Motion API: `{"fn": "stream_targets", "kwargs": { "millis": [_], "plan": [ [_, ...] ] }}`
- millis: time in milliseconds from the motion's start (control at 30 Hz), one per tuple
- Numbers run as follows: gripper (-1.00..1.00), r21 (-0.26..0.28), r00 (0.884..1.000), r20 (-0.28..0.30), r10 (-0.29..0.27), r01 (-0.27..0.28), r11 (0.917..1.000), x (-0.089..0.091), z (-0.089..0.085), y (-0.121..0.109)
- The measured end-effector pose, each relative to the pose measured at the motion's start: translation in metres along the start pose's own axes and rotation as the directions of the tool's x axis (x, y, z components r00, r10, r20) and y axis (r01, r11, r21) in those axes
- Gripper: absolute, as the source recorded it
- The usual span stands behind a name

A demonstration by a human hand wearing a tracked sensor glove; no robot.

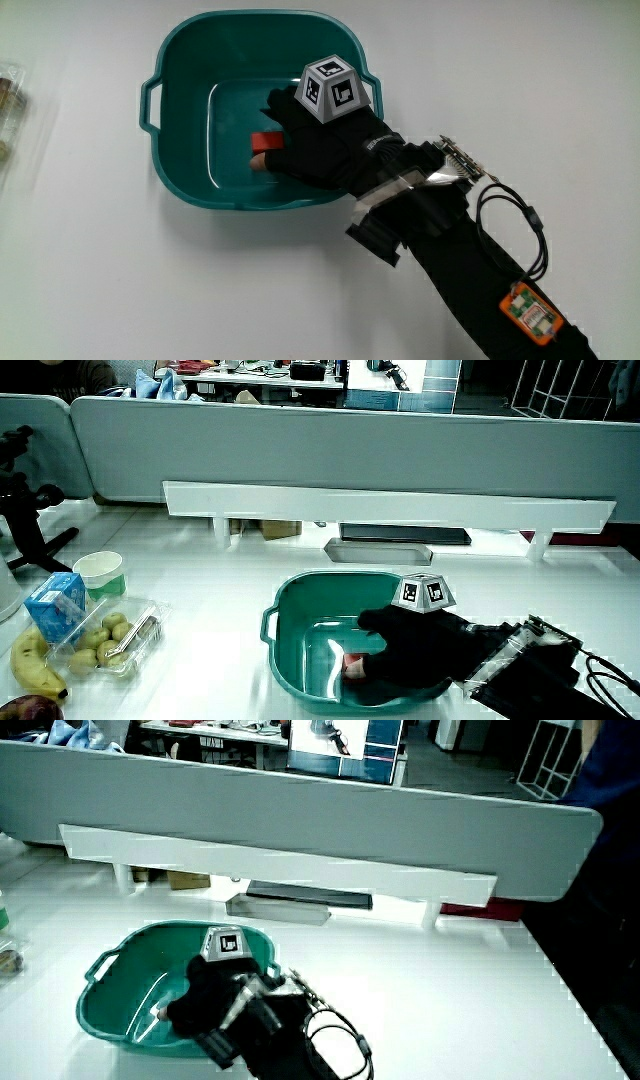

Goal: Place red block

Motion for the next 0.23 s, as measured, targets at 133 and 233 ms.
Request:
{"fn": "stream_targets", "kwargs": {
  "millis": [133, 233],
  "plan": [
    [-1.0, 0.088, 1.0, 0.002, 0.026, -0.026, 0.9958, -0.011, 0.007, -0.019],
    [-1.0, 0.19, 0.994, -0.001, 0.112, -0.109, 0.9756, -0.032, 0.021, -0.047]
  ]
}}
